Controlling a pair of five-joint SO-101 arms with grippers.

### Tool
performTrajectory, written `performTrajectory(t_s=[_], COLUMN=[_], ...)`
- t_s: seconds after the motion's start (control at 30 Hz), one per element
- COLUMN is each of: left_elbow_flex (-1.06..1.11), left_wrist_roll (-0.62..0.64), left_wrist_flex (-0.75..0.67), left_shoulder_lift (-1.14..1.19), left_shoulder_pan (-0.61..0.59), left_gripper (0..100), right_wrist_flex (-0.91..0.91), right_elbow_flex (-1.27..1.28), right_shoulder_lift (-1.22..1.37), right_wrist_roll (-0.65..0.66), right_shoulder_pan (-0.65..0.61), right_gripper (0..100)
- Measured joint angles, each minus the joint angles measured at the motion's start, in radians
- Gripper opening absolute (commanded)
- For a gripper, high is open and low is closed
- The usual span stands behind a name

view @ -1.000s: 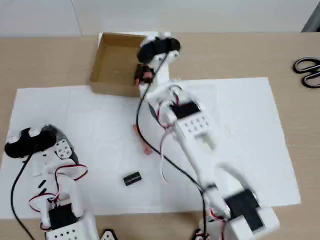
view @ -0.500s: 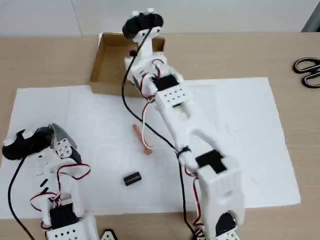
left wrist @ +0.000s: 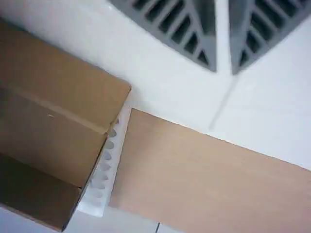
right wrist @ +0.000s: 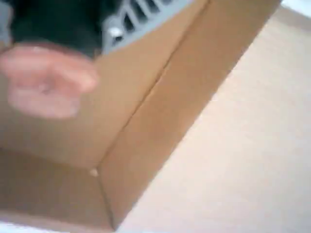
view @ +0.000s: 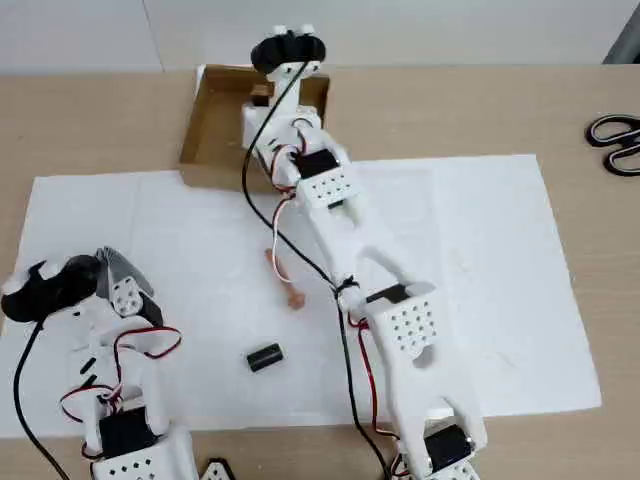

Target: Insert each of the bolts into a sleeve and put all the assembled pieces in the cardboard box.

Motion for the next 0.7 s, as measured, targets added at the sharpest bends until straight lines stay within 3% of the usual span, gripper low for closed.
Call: performTrajectory(t_s=[0.33, 0.7], left_elbow_flex=[0.000, 0.000], left_wrist_roll=[0.000, 0.000], left_wrist_flex=[0.000, 0.000], left_shoulder_lift=[0.000, 0.000], left_shoulder_pan=[0.000, 0.000], left_gripper=[1, 1], right_wrist_flex=[0.192, 0.212], right_elbow_flex=[-0.117, -0.149], right_shoulder_lift=[0.106, 0.114], right_wrist_roll=[-0.005, -0.006], right_shoulder_pan=[0.000, 0.000], right_gripper=[0.7, 0.8])
